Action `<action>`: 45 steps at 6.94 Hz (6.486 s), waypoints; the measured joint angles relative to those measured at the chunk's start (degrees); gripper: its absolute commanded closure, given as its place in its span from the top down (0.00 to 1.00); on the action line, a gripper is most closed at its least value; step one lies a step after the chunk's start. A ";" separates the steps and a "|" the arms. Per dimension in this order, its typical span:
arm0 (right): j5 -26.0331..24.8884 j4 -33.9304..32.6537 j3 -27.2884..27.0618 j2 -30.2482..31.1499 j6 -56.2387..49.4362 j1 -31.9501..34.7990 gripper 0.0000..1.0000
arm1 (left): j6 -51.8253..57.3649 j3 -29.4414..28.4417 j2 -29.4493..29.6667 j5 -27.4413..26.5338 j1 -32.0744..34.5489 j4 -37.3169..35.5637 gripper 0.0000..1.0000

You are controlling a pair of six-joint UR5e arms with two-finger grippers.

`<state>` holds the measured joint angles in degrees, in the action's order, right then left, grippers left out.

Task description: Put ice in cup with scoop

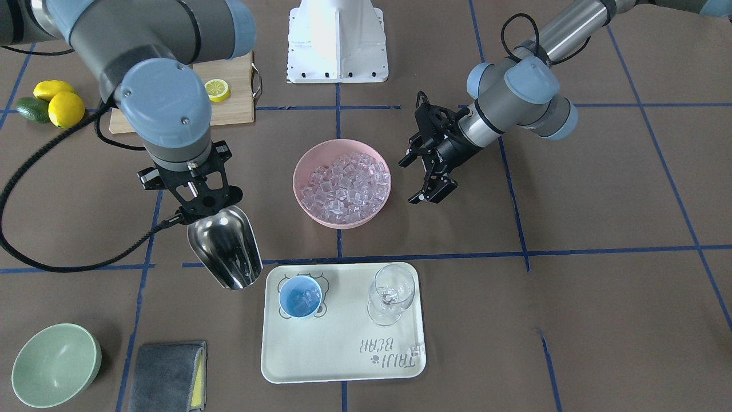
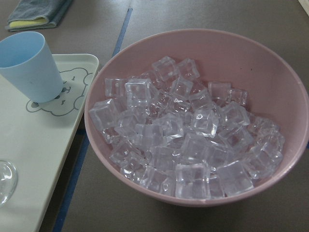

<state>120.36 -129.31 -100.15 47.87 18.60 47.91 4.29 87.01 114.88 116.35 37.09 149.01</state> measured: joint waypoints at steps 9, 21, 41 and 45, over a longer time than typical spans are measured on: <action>-6.46 41.62 -16.20 38.66 47.35 -13.19 0.00 | 0.63 -0.01 -1.22 3.61 3.04 -0.77 1.00; -1.98 51.72 -11.58 46.84 42.45 -13.25 1.00 | 0.47 -0.38 -2.84 11.74 5.56 -0.73 1.00; 14.57 44.16 1.60 45.07 -6.80 30.02 1.00 | 0.65 6.79 -21.91 17.17 45.83 -65.58 1.00; 14.07 44.41 4.79 42.41 -7.40 30.34 1.00 | 0.63 7.44 -21.96 18.87 51.24 -66.49 1.00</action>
<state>134.43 -84.90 -95.35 90.28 11.20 78.25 4.92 94.45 92.92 135.22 88.33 82.51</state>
